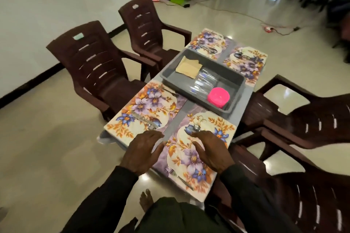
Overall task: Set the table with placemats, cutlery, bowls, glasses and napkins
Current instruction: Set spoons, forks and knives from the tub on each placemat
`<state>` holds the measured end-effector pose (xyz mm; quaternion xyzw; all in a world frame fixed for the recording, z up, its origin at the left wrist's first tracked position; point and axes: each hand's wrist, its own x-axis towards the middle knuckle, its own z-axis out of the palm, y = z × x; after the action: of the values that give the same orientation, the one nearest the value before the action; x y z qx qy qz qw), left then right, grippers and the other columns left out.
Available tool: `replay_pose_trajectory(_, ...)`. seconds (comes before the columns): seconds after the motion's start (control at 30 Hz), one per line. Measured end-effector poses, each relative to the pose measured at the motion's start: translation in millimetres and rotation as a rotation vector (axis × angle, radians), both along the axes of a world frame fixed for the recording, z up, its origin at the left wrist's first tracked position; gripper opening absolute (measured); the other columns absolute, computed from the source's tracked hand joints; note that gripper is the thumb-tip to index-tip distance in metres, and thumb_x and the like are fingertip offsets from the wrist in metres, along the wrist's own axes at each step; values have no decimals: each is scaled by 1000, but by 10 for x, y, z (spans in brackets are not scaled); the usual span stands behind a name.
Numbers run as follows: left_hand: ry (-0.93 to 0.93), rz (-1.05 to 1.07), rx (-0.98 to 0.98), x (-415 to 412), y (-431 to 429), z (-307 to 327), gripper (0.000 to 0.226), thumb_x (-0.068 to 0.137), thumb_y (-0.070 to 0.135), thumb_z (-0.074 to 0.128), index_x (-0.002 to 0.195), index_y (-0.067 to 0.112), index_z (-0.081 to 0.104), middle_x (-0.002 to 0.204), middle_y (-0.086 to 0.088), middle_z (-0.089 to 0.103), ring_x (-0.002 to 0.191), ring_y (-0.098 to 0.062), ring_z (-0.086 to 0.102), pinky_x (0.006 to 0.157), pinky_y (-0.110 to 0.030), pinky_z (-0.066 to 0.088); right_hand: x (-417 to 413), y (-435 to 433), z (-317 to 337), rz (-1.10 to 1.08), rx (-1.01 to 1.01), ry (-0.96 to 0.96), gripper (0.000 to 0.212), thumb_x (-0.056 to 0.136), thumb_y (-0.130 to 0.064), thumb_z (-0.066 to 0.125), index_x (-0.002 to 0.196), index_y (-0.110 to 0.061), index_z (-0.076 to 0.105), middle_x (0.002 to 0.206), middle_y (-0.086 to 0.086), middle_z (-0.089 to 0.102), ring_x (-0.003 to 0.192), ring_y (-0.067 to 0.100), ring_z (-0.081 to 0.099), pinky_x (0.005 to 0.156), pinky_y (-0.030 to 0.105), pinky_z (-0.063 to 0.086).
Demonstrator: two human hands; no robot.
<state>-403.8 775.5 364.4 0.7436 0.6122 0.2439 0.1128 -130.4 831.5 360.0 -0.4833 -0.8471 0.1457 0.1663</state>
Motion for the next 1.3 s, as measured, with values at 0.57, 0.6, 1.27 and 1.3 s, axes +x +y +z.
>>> replay_pose_trajectory(0.57,-124,-162,-136,-45,936,-246,48,100,57,47,117,21,73,115,2,75,103,-19,71,91,-36,58,393,611,-167,-329,-134,11,27,97,-24,63,123,-18,66,121,2,70,112,23,64,90,33,50)
replay_pose_trajectory(0.6,-129,-143,-161,-21,1002,-228,47,100,57,47,117,21,73,116,2,75,105,-20,70,93,-34,55,426,711,-197,-346,-145,14,27,97,-24,63,124,-17,67,122,1,70,113,23,64,91,32,49)
replay_pose_trajectory(1.27,-152,-39,-431,435,1884,-386,47,97,60,46,120,29,73,123,12,72,111,-9,66,98,-31,51,1013,1807,-617,-454,-256,114,27,99,-26,57,125,-22,66,122,-3,71,109,18,66,91,42,55)
replay_pose_trajectory(1.3,-151,-32,-442,434,1895,-399,47,97,61,46,121,30,73,123,12,72,111,-9,66,99,-32,51,1008,1823,-626,-454,-252,116,27,99,-25,57,124,-22,66,121,-3,71,108,18,66,90,42,56)
